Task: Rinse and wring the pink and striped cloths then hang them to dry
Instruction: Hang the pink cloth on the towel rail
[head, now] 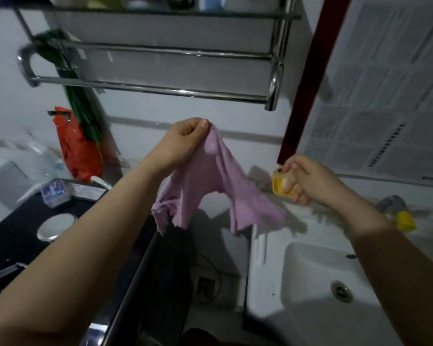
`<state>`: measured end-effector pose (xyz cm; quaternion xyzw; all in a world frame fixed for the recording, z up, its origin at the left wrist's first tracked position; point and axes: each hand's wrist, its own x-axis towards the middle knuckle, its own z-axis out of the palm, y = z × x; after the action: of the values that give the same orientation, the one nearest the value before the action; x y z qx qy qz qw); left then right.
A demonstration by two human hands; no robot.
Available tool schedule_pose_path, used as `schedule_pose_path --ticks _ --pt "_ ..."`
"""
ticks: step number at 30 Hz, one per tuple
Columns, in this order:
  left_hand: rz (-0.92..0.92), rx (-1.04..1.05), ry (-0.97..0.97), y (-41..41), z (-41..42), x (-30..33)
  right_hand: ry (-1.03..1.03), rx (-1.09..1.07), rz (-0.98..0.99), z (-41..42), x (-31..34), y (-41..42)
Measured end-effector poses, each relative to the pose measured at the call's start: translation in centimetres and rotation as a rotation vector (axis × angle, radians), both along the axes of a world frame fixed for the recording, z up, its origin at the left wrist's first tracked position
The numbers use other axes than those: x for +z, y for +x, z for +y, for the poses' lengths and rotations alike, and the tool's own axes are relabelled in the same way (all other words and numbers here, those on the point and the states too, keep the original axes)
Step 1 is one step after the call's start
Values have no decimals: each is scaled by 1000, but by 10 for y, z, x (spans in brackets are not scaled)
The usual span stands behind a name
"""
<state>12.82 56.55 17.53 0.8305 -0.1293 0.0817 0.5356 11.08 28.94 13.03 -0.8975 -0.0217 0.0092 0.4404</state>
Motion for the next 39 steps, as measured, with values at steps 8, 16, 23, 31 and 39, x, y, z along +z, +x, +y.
schedule_pose_path --ticks 8,16,23,31,39 --pt "37 -160 -64 4 10 37 172 368 528 94 -15 -4" --pt "231 -257 -350 7 36 65 130 340 628 120 -41 -9" --pt "42 192 -334 29 56 49 435 -45 -98 111 47 3" --pt "157 352 -601 43 56 65 -49 -70 -422 134 152 62" --pt "189 462 -544 55 66 79 -786 -133 -222 146 183 96"
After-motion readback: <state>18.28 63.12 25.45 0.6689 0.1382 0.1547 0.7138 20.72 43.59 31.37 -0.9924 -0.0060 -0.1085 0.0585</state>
